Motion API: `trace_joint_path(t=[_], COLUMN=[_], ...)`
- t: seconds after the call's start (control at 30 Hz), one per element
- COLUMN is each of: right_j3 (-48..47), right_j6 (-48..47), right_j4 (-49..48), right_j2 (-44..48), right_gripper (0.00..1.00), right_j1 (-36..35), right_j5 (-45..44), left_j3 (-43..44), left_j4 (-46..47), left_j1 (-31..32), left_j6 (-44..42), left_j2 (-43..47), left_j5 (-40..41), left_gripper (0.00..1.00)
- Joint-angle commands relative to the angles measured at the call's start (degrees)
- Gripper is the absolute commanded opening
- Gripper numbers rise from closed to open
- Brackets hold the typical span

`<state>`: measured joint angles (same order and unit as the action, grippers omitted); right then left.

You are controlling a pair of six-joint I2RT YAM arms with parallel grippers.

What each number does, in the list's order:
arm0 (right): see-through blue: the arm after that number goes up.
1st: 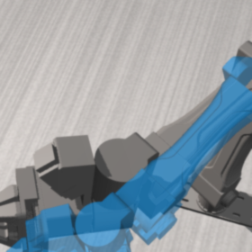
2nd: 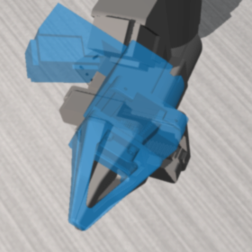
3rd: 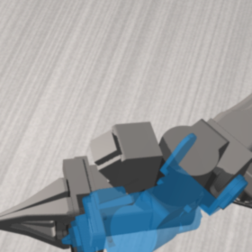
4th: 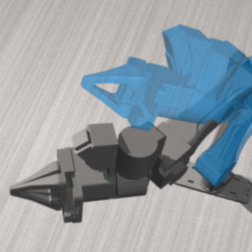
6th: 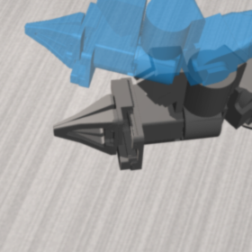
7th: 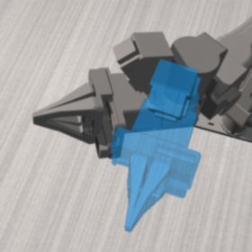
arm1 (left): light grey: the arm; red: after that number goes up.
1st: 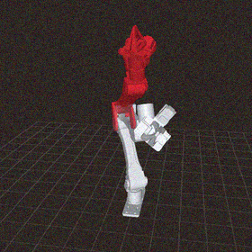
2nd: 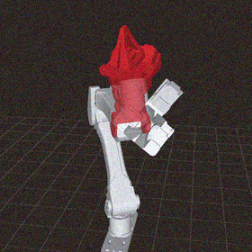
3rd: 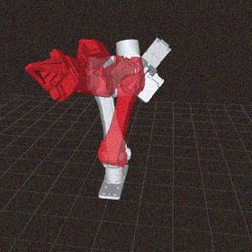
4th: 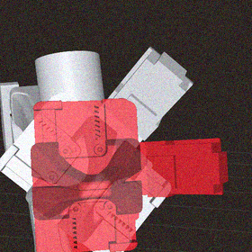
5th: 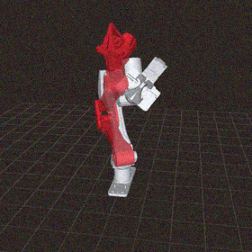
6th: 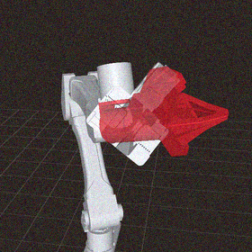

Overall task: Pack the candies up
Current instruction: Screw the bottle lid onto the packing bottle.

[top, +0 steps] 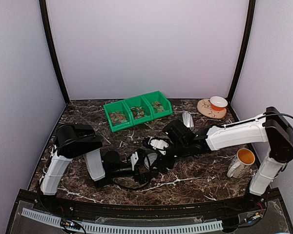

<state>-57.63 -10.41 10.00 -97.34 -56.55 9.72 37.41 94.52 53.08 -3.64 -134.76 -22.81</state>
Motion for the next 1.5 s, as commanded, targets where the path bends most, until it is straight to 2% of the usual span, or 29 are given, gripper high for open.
trace_joint_path(t=[0.0,0.13,0.3,0.47,0.63,0.8,0.97,1.2,1.3,1.4,1.47], right_j3=[2.03,-0.04,-2.67,-3.12,-1.41,-0.14,2.27,4.61,3.25,2.09,1.29], right_j6=[12.95,21.17,26.51,27.94,27.32,23.38,18.92,11.61,5.11,-5.52,-10.10], right_j4=[-4.59,-1.94,1.38,2.26,1.67,2.44,4.29,8.57,12.17,14.20,14.31], right_j2=[-0.66,-1.58,-3.49,-4.23,-0.82,2.82,5.53,10.99,13.38,15.90,16.00], right_gripper=[0.86,0.87,0.88,0.91,0.96,1.00,0.97,0.98,0.97,0.98,0.98], right_j1=[-1.52,-3.13,-6.21,-6.83,-6.78,-6.79,-6.20,-4.17,-3.62,-3.36,-2.94], right_j5=[-12.69,-19.64,-26.50,-27.15,-25.84,-22.69,-20.98,-12.34,-7.99,-1.38,-0.52], left_j3=[-4.60,-4.53,-4.59,-4.89,-4.94,-4.97,-5.08,-5.12,-5.22,-4.71,-4.33], left_j4=[-0.96,-1.51,-1.62,-1.45,-1.36,-1.36,-1.18,-1.37,-1.27,-1.60,-1.70], left_j1=[-1.14,-1.14,-1.14,-1.14,-1.13,-1.14,-1.11,-1.14,-1.14,-1.07,-1.05], left_j6=[-2.78,-2.86,-2.95,-3.00,-3.13,-3.22,-3.48,-4.03,-5.18,-5.72,-5.76], left_j2=[-10.23,-10.09,-10.00,-9.82,-9.90,-9.83,-9.82,-9.74,-9.80,-10.11,-10.25], left_j5=[11.63,12.67,13.04,13.58,13.68,13.75,13.67,11.89,7.58,0.58,-3.51], left_gripper=[0.90,0.90,0.90,0.90,0.90,0.90,0.90,0.90,0.90,0.90,0.90])
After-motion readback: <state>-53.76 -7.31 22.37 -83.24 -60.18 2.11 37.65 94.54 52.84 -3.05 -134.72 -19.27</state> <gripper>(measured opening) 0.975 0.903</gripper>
